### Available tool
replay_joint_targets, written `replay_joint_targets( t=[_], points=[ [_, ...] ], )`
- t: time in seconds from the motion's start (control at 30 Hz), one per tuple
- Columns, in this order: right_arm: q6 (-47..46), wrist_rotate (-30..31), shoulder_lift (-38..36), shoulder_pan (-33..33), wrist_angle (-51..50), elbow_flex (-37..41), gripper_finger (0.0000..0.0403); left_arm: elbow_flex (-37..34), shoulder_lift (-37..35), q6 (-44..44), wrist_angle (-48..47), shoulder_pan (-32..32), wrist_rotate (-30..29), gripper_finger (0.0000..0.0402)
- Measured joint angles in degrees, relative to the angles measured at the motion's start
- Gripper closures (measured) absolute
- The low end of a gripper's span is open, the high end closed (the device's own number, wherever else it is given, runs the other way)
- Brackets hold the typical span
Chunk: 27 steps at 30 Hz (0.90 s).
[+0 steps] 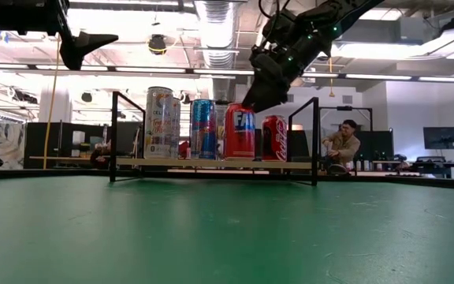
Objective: Place canned beverage on shelf
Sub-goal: Put the orange soda can on the shelf aligned with the other orange soda can
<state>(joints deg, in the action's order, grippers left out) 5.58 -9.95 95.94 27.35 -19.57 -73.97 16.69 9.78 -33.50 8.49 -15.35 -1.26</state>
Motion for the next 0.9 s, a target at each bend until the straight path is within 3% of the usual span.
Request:
replay_joint_targets(
  t=[0.9],
  points=[
    [-6.70, 6.28, -0.02, -2.25, 1.40, 0.00, 0.0077, 0.00, 0.00, 0.03, -0.04, 0.00, 0.07, 0.0036]
  ],
)
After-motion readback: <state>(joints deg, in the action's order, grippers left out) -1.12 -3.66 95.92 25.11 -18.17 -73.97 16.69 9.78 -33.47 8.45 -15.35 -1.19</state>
